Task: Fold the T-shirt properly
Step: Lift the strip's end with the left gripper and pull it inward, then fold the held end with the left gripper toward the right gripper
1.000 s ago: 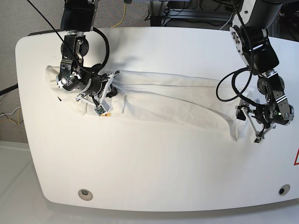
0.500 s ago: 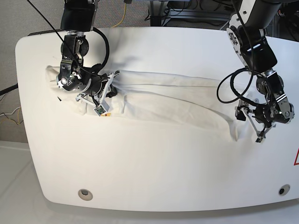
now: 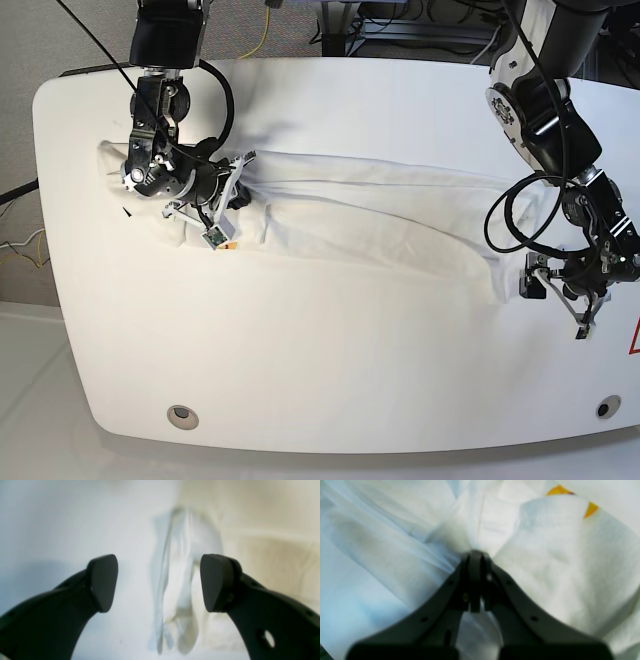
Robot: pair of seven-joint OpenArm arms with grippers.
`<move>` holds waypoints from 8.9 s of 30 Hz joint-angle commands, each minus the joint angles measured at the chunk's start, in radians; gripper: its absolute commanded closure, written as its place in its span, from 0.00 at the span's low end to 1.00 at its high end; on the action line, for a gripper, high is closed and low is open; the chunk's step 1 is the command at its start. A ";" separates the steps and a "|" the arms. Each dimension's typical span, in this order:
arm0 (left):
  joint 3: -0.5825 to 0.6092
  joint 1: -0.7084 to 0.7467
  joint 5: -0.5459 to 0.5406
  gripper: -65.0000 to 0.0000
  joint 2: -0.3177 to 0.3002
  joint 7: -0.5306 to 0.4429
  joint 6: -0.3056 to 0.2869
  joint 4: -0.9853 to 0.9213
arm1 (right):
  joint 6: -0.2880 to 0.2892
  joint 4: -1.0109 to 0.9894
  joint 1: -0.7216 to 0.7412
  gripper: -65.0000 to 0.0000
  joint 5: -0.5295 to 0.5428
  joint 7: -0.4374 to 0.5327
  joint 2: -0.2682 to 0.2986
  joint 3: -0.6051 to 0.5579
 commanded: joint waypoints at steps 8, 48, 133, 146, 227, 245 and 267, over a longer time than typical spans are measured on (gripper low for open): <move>-0.105 -0.033 -0.013 0.25 0.073 -0.131 -0.002 0.020 | -0.013 -0.009 0.002 0.99 -0.075 -0.065 0.010 -0.040; -0.259 0.113 -0.013 0.25 0.079 -0.158 -0.002 -0.025 | -0.008 -0.009 0.005 0.99 -0.075 -0.065 0.052 -0.040; -0.030 0.168 -0.013 0.93 0.148 -0.318 -0.002 -0.298 | -0.010 -0.009 0.007 0.99 -0.075 -0.067 0.049 -0.040; -0.028 0.136 -0.013 0.93 0.149 -0.286 -0.002 -0.252 | -0.010 -0.009 0.007 0.99 -0.075 -0.067 0.049 -0.038; 0.869 0.263 -0.532 0.93 0.306 -0.431 0.315 -0.012 | -0.008 -0.009 -0.003 0.99 -0.075 -0.067 0.047 -0.037; 1.098 0.274 -0.533 0.92 0.289 -0.533 0.542 -0.008 | -0.008 -0.009 -0.003 0.99 -0.075 -0.067 0.047 -0.035; 1.096 0.249 -0.533 0.30 0.200 -0.533 0.553 0.153 | -0.008 -0.009 -0.004 0.99 -0.075 -0.067 0.047 -0.038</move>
